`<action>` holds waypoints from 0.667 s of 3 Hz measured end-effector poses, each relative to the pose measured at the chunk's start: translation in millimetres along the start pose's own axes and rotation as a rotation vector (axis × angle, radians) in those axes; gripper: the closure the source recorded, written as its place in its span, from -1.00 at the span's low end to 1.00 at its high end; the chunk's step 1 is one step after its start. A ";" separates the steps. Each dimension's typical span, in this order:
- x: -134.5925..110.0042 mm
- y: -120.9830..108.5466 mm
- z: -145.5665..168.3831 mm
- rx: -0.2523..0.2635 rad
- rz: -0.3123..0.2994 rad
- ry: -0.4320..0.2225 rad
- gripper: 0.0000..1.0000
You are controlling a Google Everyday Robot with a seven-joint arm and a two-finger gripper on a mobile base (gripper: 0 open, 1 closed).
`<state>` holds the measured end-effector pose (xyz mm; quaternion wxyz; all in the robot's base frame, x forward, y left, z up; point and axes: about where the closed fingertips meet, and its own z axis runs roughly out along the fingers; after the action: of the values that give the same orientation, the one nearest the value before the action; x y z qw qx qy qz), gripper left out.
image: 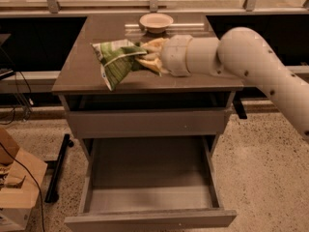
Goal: Pick green jalapeno chip bag from middle drawer and place on counter
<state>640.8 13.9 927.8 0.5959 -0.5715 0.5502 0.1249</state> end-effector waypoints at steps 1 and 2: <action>1.4 -36.6 41.7 -0.013 -0.028 -0.002 1.00; 10.5 -68.6 73.0 -0.005 -0.029 0.023 0.61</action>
Offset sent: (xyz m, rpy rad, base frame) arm 0.1495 0.0394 0.0121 -0.0561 -0.0060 -0.0356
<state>735.4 47.0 937.9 0.5897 -0.5823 0.5484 0.1112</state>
